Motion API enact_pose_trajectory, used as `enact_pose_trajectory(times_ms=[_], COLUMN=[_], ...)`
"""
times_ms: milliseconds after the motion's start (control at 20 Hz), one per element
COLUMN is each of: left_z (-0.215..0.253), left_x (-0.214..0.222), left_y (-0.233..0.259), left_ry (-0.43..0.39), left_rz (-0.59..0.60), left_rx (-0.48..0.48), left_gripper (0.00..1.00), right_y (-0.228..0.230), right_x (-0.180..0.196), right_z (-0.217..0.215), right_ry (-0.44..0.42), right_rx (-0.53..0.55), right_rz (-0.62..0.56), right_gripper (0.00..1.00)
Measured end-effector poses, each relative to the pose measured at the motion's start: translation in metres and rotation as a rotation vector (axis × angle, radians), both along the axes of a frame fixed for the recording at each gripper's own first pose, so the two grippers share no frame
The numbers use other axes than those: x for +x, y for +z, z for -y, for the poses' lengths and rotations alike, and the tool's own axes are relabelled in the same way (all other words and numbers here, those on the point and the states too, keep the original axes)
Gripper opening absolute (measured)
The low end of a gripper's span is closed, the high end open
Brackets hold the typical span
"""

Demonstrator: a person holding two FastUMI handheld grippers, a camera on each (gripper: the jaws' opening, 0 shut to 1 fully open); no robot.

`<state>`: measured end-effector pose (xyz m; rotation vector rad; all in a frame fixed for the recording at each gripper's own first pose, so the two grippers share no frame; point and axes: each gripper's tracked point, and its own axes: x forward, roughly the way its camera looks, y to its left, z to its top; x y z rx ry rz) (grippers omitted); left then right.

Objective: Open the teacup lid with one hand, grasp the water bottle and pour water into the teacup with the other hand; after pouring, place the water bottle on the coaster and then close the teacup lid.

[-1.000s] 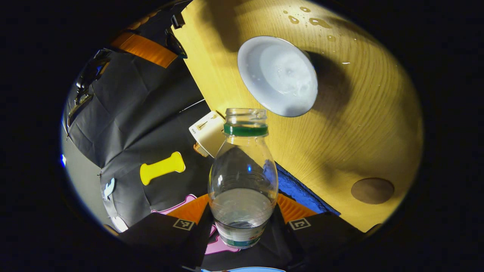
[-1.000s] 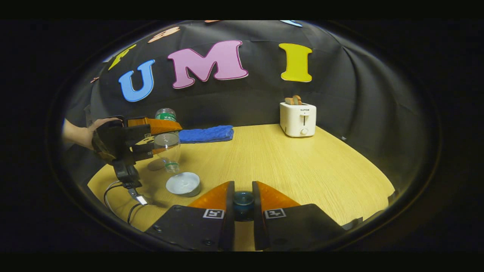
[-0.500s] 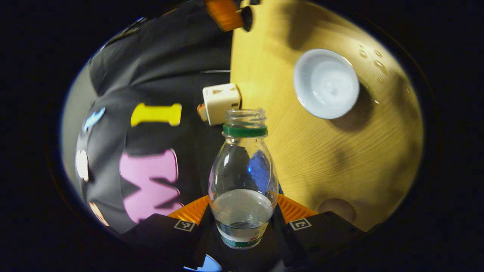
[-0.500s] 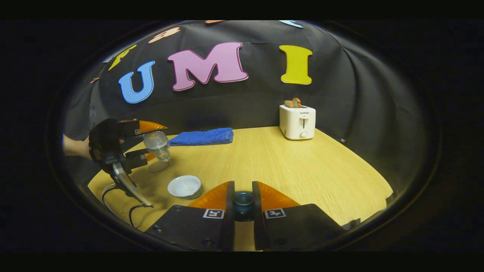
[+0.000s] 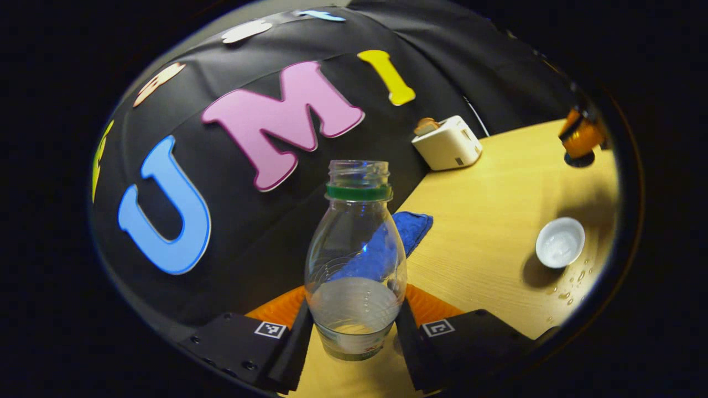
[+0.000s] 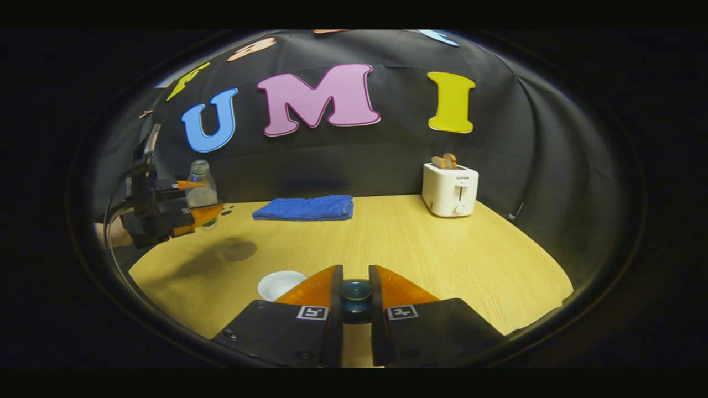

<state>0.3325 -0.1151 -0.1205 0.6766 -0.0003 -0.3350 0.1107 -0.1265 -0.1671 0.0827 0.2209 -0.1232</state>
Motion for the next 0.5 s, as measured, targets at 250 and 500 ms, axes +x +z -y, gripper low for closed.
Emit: enact_pose_trajectory(times_ms=[250,500], left_z=[0.014,0.029], left_x=[0.017,0.01], left_y=[-0.013,-0.02], left_ry=[-0.001,-0.028], left_rz=[-0.133,-0.179], left_rx=[-0.467,-0.651], left_gripper=[0.74,0.74], right_y=[0.001,0.004], right_x=[0.014,0.026], right_z=[-0.019,-0.036], right_ry=[0.025,0.041], right_rx=[-0.004,0.0], right_rz=[-0.005,0.007], right_gripper=[0.24,0.23])
